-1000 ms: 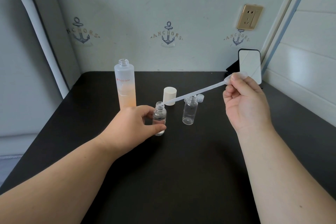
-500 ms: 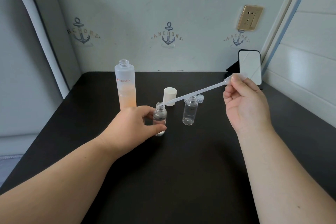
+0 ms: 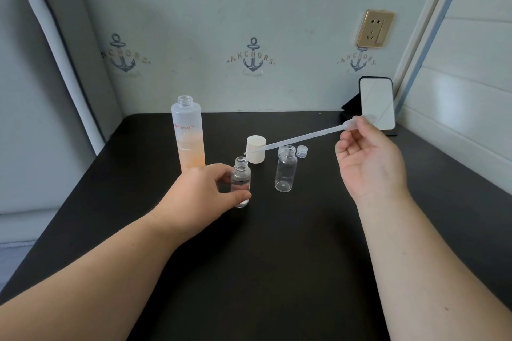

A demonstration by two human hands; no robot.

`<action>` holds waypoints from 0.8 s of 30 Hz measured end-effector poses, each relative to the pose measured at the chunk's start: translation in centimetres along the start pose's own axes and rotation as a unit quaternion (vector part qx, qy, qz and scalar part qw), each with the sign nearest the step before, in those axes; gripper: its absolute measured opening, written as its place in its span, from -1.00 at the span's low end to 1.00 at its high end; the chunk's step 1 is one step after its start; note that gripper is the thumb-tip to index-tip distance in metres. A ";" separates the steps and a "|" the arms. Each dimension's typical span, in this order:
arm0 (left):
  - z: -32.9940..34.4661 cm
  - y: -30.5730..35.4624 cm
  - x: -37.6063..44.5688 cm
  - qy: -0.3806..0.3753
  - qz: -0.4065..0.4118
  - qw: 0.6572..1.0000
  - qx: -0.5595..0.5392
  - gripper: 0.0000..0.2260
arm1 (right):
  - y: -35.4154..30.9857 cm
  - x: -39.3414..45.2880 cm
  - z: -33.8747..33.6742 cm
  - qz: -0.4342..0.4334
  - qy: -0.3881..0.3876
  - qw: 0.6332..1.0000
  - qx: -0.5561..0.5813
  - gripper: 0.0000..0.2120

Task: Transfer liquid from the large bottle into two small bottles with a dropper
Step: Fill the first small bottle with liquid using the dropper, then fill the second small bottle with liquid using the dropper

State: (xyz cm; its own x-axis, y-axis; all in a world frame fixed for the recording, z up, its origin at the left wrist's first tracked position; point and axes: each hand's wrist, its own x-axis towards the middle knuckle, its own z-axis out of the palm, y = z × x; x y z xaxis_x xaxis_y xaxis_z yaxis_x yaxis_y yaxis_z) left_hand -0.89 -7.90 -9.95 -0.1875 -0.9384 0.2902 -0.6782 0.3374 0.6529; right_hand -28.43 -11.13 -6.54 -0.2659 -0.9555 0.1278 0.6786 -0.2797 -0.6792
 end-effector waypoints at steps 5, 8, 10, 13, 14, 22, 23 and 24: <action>0.6 0.4 0.5 0.005 -0.031 0.999 0.014 -0.83 | 0.3 -0.1 -0.1 0.026 0.064 0.996 0.051 -0.91; 1.0 1.0 0.7 0.007 -0.037 0.999 0.022 -0.86 | 0.6 0.0 -0.3 0.046 0.083 0.993 0.071 -0.97; 1.2 1.3 0.9 0.008 -0.040 0.999 0.031 -0.84 | 0.9 0.1 -0.4 0.057 0.091 0.991 0.084 -0.93; 1.3 1.7 1.3 0.002 -0.043 0.998 0.047 -0.83 | 1.1 0.1 -0.4 0.073 0.100 0.987 0.099 -0.92; 1.3 1.8 1.5 -0.001 -0.044 0.998 0.051 -0.82 | 1.2 0.1 -0.4 0.078 0.104 0.986 0.105 -0.92; 2.2 2.6 4.1 -0.021 -0.057 0.994 0.091 -0.79 | 1.5 -0.4 0.0 0.101 0.117 0.979 0.135 -0.93; 2.4 2.6 4.3 -0.022 -0.055 0.994 0.089 -0.82 | 1.5 -0.4 0.0 0.103 0.117 0.978 0.137 -0.93; 2.6 2.5 4.5 -0.021 -0.053 0.995 0.087 -0.84 | 1.6 -0.4 0.0 0.105 0.118 0.978 0.139 -0.93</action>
State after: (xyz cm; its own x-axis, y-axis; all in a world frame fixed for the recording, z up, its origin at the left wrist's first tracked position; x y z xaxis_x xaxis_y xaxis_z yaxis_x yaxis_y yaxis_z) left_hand -5.27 -11.50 -8.78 -0.1360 -0.9715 0.1940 -0.8077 0.2221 0.5461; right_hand -27.28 -11.22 -7.65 -0.2292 -0.9556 -0.1853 0.8860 -0.1260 -0.4463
